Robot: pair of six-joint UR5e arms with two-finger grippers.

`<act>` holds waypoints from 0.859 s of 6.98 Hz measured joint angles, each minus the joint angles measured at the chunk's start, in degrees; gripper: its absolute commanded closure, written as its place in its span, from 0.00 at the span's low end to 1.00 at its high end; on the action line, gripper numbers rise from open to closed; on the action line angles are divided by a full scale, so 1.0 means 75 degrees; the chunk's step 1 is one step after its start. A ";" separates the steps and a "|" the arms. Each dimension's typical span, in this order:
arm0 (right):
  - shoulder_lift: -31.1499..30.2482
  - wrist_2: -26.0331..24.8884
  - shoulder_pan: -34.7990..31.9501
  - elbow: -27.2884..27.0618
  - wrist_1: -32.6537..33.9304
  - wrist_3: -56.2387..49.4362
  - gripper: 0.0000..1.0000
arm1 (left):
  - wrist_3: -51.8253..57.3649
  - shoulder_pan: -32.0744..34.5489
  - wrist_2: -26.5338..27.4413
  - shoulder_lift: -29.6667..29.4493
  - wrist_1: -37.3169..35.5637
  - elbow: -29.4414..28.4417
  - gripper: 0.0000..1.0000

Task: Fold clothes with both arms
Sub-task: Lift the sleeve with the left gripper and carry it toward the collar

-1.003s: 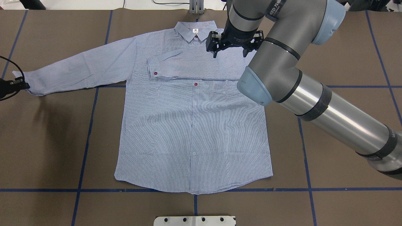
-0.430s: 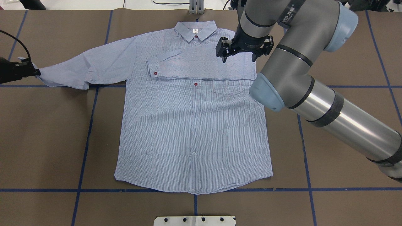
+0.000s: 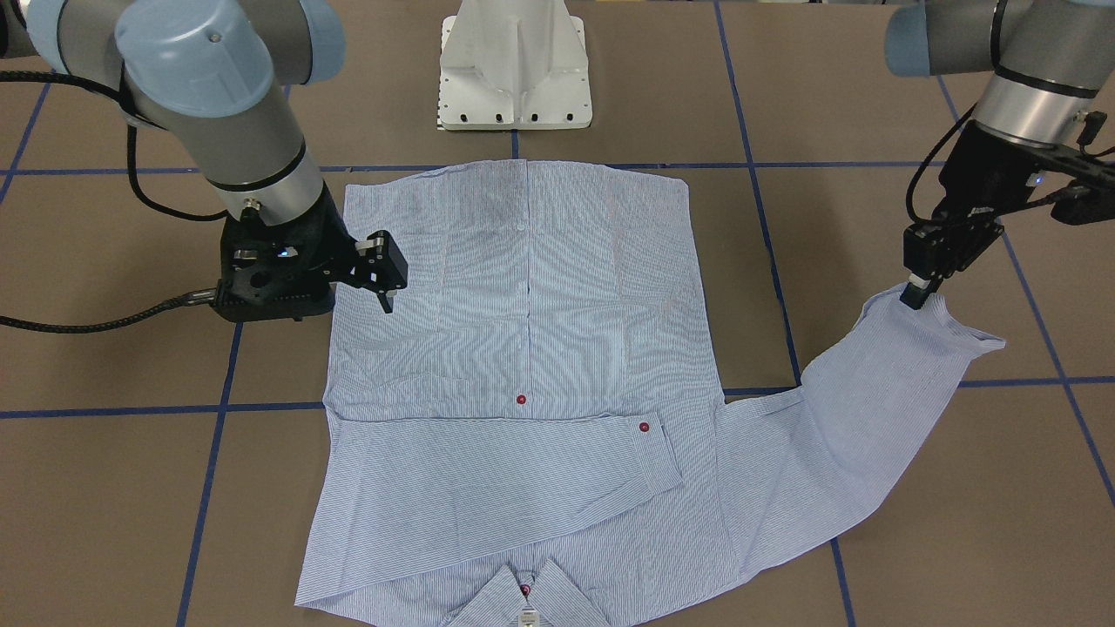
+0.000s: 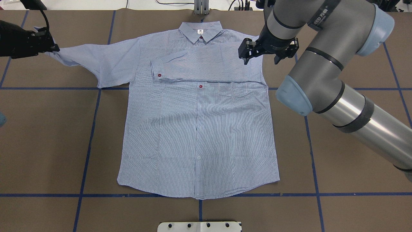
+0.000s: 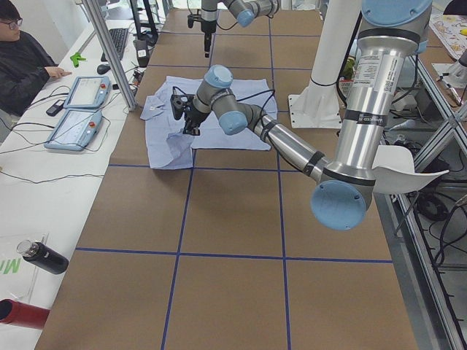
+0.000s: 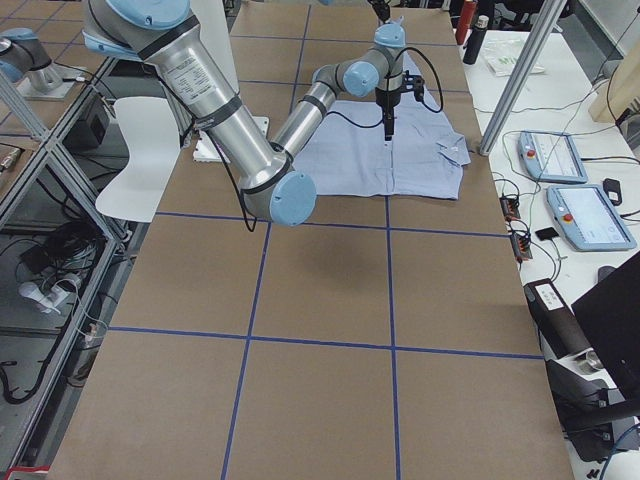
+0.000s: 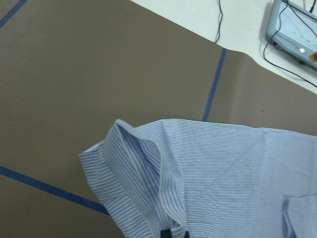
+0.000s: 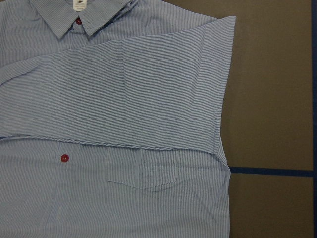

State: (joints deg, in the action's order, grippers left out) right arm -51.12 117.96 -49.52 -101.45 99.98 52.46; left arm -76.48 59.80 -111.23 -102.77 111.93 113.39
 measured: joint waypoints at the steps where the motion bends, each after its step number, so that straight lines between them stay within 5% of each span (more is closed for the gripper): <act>1: -0.0375 0.0040 -0.0116 -0.0307 0.0018 -0.0015 0.01 | -0.0006 -0.0002 0.0004 -0.0655 -0.0708 0.0078 1.00; 3: -0.1067 0.0080 -0.0321 -0.0818 0.0035 -0.0225 0.00 | -0.0012 -0.0035 0.0006 -0.2121 -0.2163 -0.0146 1.00; 6: -0.1961 0.0571 -0.0800 -0.1146 0.0032 -0.0831 0.00 | -0.0220 -0.0263 0.0024 -0.3639 -0.2456 -0.1351 1.00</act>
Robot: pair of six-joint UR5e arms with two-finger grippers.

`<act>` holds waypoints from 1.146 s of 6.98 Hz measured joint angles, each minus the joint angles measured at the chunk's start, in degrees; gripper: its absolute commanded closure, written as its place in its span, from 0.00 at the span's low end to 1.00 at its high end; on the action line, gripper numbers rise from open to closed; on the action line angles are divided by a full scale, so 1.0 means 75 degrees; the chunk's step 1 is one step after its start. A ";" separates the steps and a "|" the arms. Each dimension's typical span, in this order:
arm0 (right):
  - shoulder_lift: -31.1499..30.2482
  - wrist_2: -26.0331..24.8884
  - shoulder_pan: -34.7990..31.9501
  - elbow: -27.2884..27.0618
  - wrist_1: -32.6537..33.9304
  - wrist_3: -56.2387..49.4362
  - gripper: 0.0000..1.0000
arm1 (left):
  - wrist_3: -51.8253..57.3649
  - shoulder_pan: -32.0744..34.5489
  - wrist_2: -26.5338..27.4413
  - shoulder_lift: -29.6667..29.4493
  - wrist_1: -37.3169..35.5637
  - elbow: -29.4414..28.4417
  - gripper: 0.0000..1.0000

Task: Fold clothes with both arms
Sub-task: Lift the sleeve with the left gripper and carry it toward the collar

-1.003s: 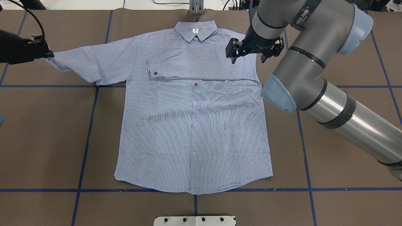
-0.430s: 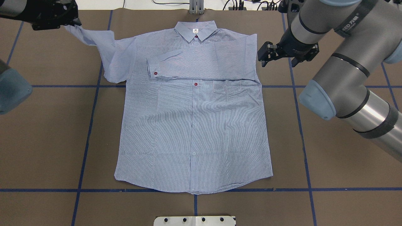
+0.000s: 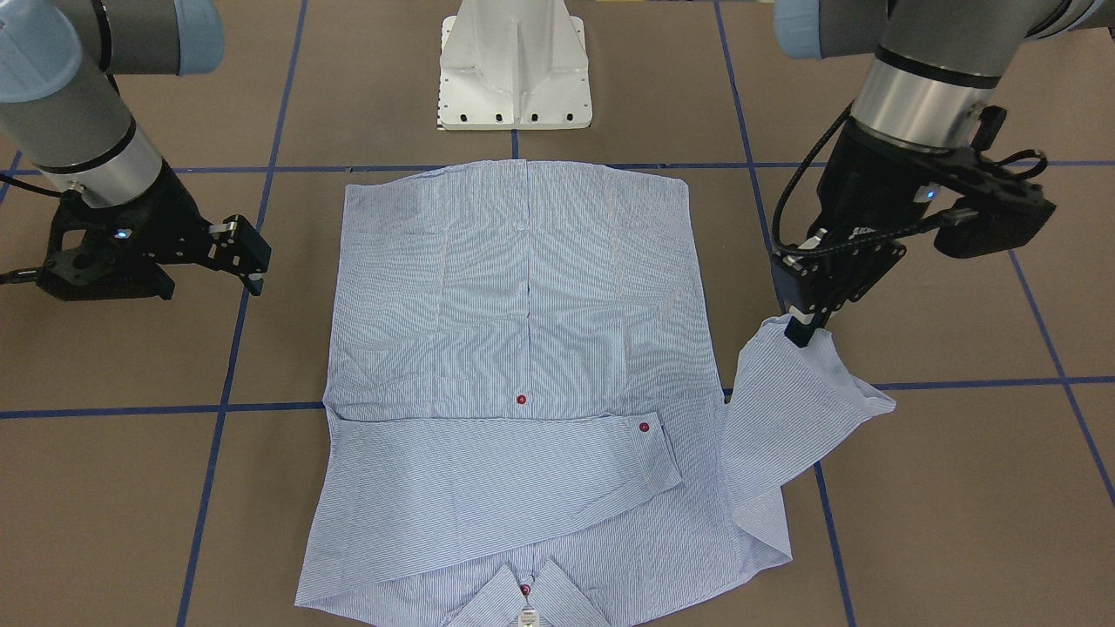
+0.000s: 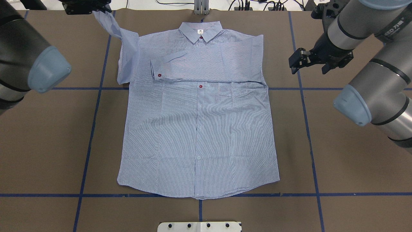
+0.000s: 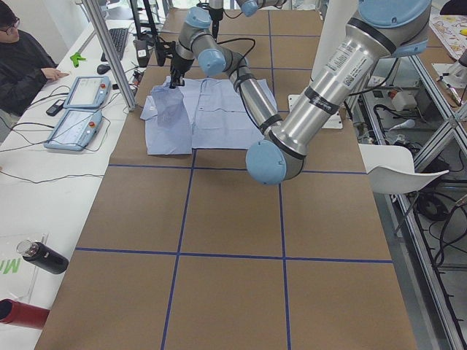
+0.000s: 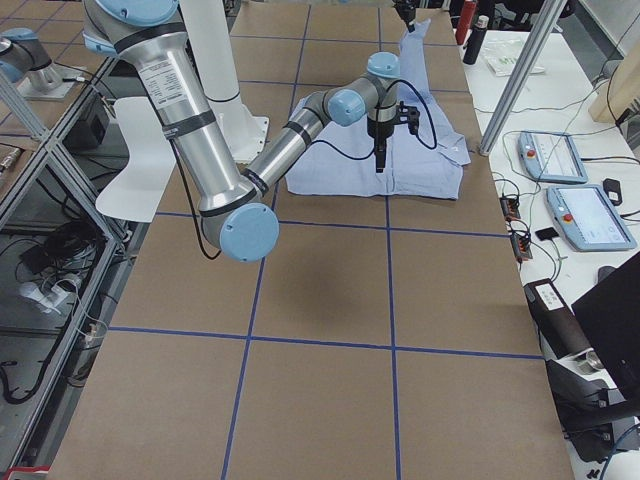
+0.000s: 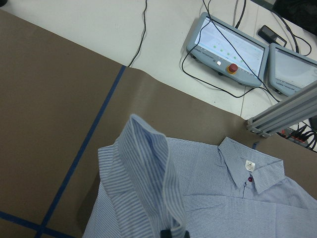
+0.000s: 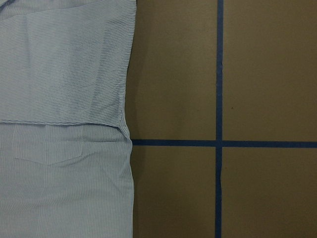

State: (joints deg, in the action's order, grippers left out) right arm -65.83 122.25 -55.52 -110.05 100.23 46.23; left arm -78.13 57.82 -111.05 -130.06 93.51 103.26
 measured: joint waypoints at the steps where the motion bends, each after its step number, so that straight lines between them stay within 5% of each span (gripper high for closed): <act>1: -0.0173 0.0078 -0.0094 -0.0027 -0.0005 -0.0223 0.00 | -0.0313 -0.0076 -0.0023 -0.0363 0.0014 -0.0189 1.00; 8: -0.0258 0.0051 -0.0095 0.0128 -0.0050 -0.0422 0.00 | -0.1948 -0.1232 0.0185 -0.0761 0.0914 -0.0397 1.00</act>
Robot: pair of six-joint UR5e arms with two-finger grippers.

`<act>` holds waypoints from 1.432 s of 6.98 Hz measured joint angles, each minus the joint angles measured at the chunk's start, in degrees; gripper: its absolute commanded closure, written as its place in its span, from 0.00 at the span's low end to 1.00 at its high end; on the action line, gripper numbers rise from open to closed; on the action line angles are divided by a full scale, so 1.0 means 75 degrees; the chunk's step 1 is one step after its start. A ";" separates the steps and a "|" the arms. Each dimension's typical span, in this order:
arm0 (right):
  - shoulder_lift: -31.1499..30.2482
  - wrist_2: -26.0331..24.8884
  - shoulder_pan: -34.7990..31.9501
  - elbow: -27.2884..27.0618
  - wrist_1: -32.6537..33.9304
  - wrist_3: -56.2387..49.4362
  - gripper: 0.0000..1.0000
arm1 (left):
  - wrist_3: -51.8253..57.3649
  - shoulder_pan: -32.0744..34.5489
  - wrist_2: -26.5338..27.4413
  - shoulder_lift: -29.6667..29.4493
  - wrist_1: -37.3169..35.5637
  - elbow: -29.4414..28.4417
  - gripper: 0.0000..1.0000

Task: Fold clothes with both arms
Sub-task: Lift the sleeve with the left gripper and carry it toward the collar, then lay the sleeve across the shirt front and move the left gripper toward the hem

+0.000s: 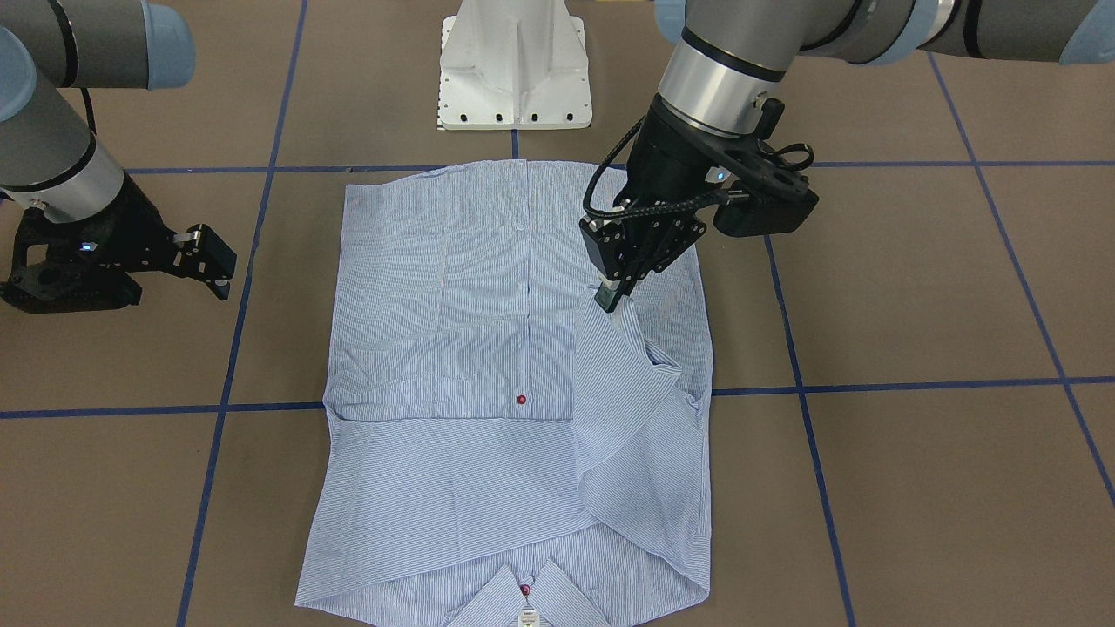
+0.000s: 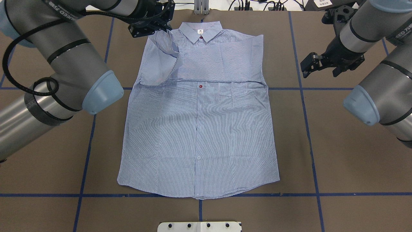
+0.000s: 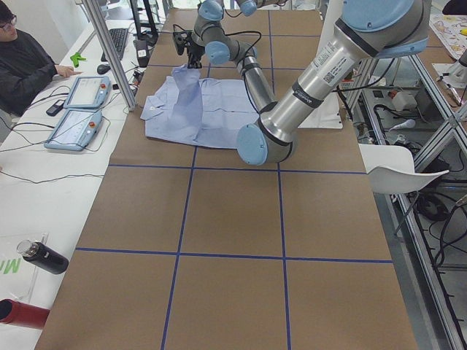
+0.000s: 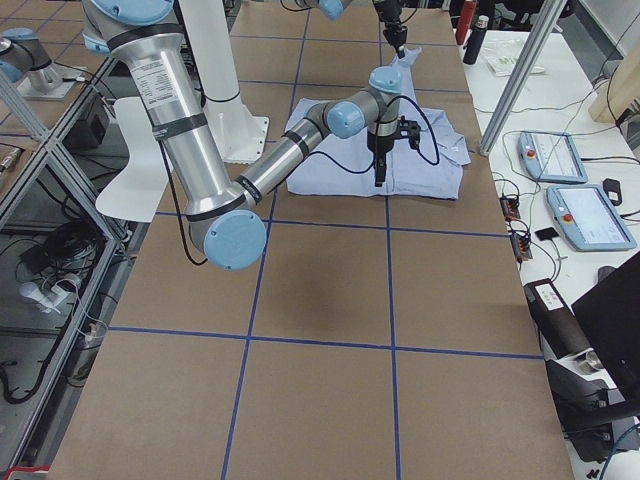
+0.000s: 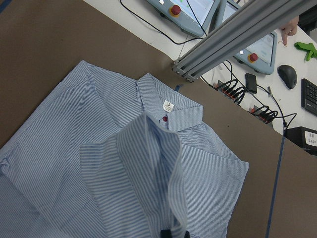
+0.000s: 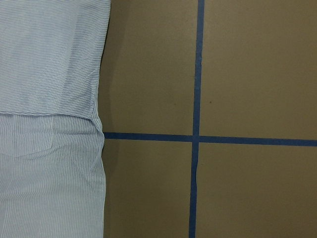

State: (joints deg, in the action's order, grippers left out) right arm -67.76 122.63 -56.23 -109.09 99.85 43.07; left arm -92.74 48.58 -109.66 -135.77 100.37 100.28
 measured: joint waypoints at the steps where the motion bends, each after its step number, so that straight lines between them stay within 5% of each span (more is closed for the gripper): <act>1: 0.0000 -0.0003 0.0003 0.0024 -0.0004 0.0000 0.00 | -0.0022 -0.0024 0.0101 -0.0004 0.0035 -0.0040 1.00; 10: 0.0049 0.0084 0.0021 0.0135 -0.0025 0.0028 0.00 | 0.1365 -0.2384 0.2749 0.0001 0.2257 -0.1294 1.00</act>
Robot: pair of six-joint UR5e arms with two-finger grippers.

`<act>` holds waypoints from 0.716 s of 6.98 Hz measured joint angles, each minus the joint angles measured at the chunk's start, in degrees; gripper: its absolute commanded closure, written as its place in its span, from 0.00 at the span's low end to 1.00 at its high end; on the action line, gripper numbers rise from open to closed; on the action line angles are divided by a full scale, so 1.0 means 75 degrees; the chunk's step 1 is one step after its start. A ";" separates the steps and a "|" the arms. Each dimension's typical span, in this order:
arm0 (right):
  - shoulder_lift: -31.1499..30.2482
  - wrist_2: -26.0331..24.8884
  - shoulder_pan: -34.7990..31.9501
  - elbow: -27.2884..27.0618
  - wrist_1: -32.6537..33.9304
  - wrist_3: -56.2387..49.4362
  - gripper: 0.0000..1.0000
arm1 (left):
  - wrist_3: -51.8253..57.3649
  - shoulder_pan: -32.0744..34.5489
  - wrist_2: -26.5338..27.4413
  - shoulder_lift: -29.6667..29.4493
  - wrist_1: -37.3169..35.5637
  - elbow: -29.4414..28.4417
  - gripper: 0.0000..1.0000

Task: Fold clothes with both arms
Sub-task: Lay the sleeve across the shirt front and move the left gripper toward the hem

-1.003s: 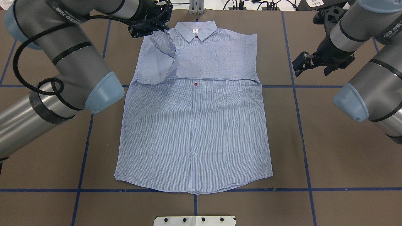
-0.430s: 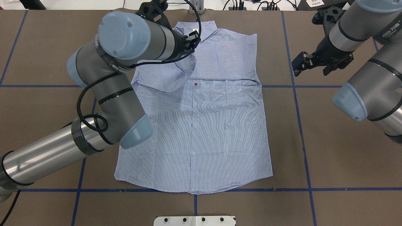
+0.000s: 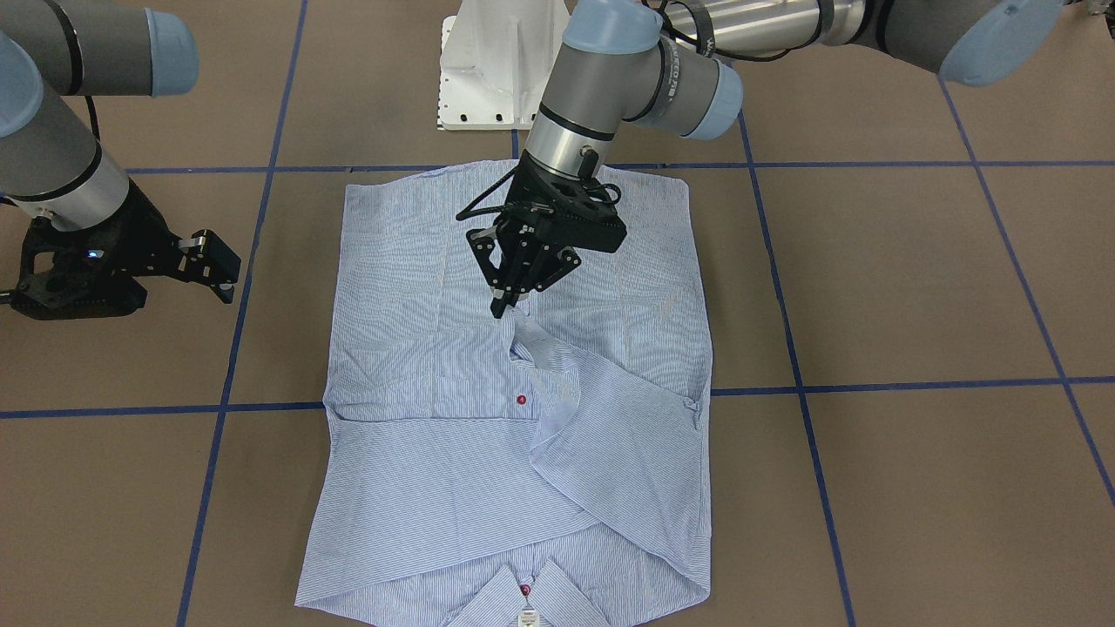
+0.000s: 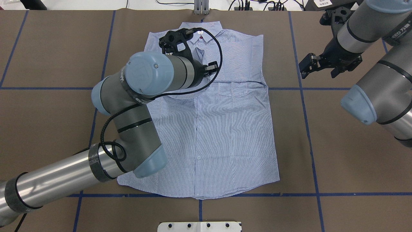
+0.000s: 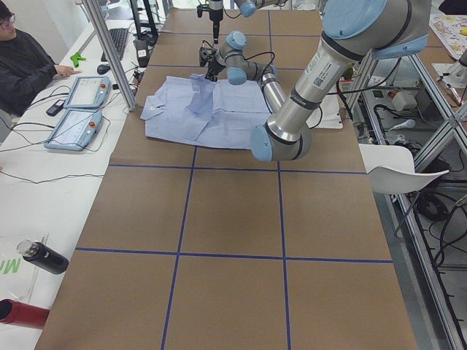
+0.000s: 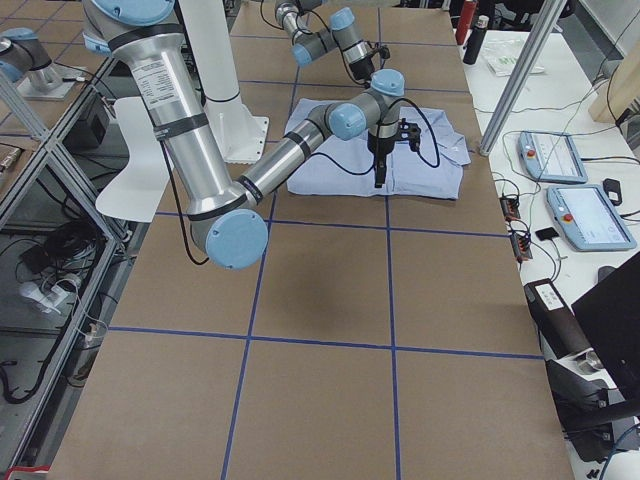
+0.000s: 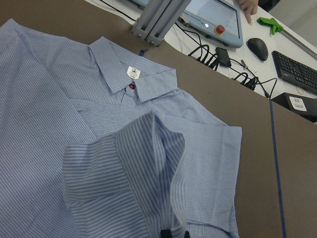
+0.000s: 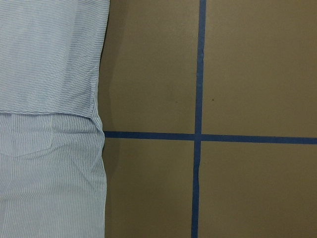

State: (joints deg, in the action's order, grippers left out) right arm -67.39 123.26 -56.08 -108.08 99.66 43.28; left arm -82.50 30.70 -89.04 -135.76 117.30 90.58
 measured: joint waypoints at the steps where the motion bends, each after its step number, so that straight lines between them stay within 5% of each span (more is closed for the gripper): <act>1: 0.0009 0.0008 0.0000 0.0003 0.0001 0.0014 0.00 | 0.0373 -0.0234 0.0210 0.0025 0.0275 -0.0130 1.00; 5: 0.0018 0.0337 -0.0007 -0.0020 -0.0009 0.0068 0.00 | 0.2606 -0.0544 0.0642 0.0276 0.1649 -0.0630 1.00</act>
State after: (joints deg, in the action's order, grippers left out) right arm -67.26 125.79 -56.13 -108.23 99.59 43.79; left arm -62.96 26.62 -84.23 -133.69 129.66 85.85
